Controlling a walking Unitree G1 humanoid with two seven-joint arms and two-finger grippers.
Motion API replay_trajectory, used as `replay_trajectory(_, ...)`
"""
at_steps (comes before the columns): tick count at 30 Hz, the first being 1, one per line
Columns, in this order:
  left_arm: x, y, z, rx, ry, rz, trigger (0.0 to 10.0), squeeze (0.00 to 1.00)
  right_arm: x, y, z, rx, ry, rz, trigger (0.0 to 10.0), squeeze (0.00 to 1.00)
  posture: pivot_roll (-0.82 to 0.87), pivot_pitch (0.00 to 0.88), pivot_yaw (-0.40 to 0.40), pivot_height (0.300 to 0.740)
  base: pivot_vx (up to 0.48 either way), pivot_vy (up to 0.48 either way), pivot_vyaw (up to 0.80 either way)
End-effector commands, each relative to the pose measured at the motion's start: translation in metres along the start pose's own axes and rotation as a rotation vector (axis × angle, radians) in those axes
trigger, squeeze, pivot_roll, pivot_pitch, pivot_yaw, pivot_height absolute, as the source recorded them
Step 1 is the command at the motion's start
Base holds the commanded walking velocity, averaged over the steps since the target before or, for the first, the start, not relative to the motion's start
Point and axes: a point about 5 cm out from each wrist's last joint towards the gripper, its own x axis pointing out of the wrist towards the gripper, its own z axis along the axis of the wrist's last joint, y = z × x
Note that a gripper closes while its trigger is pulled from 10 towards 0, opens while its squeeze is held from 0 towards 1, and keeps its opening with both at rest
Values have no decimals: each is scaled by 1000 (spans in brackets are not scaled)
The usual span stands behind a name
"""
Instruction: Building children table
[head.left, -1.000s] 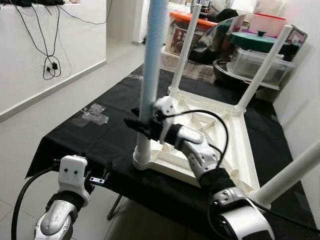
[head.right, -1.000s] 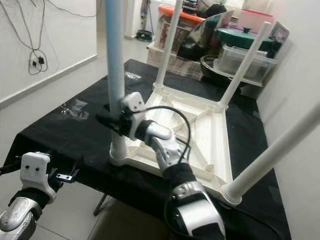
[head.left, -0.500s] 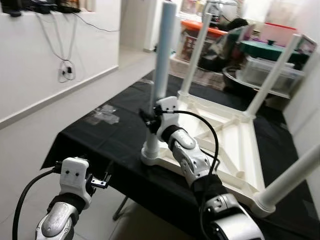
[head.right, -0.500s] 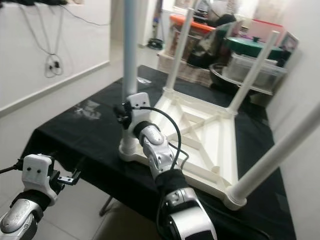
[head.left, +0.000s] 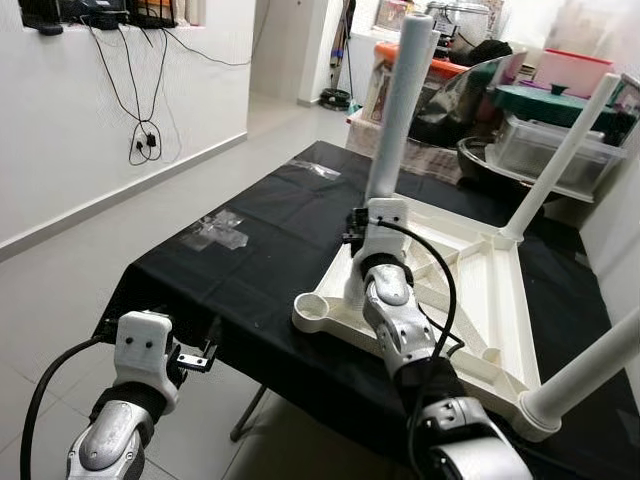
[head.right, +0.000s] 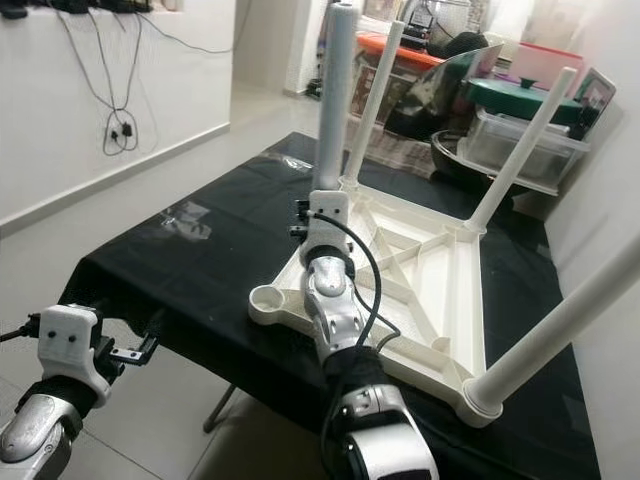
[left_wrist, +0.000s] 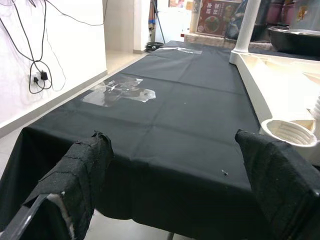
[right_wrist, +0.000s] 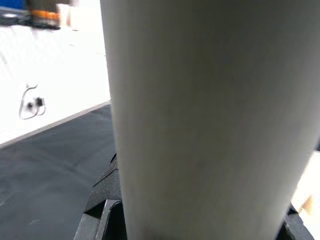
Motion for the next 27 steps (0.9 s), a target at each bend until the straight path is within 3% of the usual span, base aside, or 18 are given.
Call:
replay_trajectory(1,1,1,-1,2,0,0,10000,0,-6,-4,-32,28,166,-26,0,0,128,0,-181,740,0,0,0)
replay_trajectory(3,1,1,-1,2,0,0,10000,0,-6,-4,-32,28,166,-26,0,0,128,0,-181,740,0,0,0)
replay_trajectory(5,2,1,-1,4,0,-2,10000,0,-7,9,-32,126,212,101,0,0,121,0,-178,740,0,0,0)
replay_trajectory(6,2,1,-1,4,0,-2,10000,0,-7,9,-32,126,212,101,0,0,121,0,-178,740,0,0,0)
replay_trajectory(8,5,1,-1,5,-3,-4,10000,0,-6,17,-26,231,212,195,0,0,122,0,-179,740,0,0,0)
replay_trajectory(11,5,1,-1,4,-5,-5,10000,0,-5,17,-21,261,194,216,0,0,123,0,-179,740,0,0,0)
replay_trajectory(15,6,2,0,5,-7,-4,10000,0,3,18,-2,328,149,289,0,0,121,0,-177,740,0,0,0)
replay_trajectory(16,6,2,-1,5,-7,-5,10000,0,6,21,11,368,117,375,0,0,119,0,-173,740,0,0,0)
replay_trajectory(17,7,2,-1,5,-8,-6,10000,0,9,23,25,377,66,446,0,0,119,0,-173,740,0,0,0)
replay_trajectory(21,9,2,0,6,-12,-8,10000,0,10,23,39,344,-19,516,0,0,117,0,-172,740,0,0,0)
replay_trajectory(27,9,3,0,7,-13,-9,10000,0,2,25,32,280,-37,603,0,0,122,0,-172,740,0,0,0)
